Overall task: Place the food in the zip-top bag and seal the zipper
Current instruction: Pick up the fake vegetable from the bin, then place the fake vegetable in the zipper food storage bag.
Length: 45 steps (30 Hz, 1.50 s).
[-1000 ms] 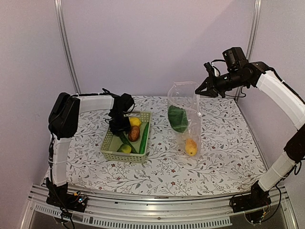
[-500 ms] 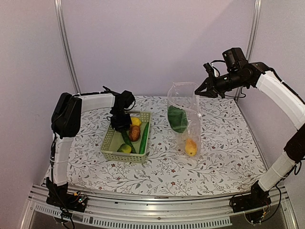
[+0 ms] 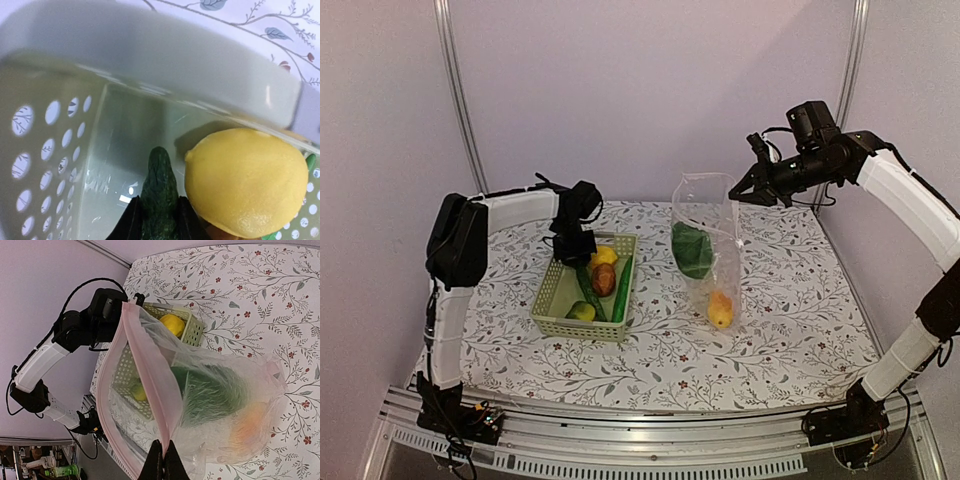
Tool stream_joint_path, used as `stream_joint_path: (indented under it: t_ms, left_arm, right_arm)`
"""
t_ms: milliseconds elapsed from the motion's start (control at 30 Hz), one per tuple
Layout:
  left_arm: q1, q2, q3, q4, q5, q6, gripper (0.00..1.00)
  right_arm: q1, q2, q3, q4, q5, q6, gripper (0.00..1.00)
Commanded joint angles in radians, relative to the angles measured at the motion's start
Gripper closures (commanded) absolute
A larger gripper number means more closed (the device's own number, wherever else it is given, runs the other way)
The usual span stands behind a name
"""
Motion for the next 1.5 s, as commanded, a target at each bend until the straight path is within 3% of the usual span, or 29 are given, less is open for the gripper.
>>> stream_joint_path:
  t_ms: [0, 233, 400, 733, 1033, 1467]
  left_arm:
    - [0.009, -0.094, 0.032, -0.001, -0.007, 0.060, 0.90]
    - [-0.012, -0.275, 0.036, 0.127, -0.005, 0.118, 1.00]
    - [-0.049, -0.391, 0.047, 0.274, 0.004, 0.156, 1.00]
    - [-0.240, -0.519, 0.101, 0.675, -0.072, 0.355, 1.00]
    - [-0.379, -0.486, 0.113, 0.970, -0.126, 0.479, 1.00]
    - [-0.488, -0.345, 0.125, 1.061, -0.182, 0.582, 1.00]
  right_arm:
    - [-0.007, -0.024, -0.006, 0.012, -0.003, 0.007, 1.00]
    - [-0.007, -0.012, -0.001, 0.016, -0.004, 0.019, 1.00]
    - [-0.008, 0.000, 0.016, 0.009, -0.006, 0.028, 1.00]
    - [-0.007, 0.013, 0.043, -0.006, -0.009, 0.035, 1.00]
    - [-0.007, 0.012, 0.057, -0.023, -0.021, 0.037, 1.00]
    - [-0.007, 0.018, 0.129, -0.054, -0.029, 0.055, 1.00]
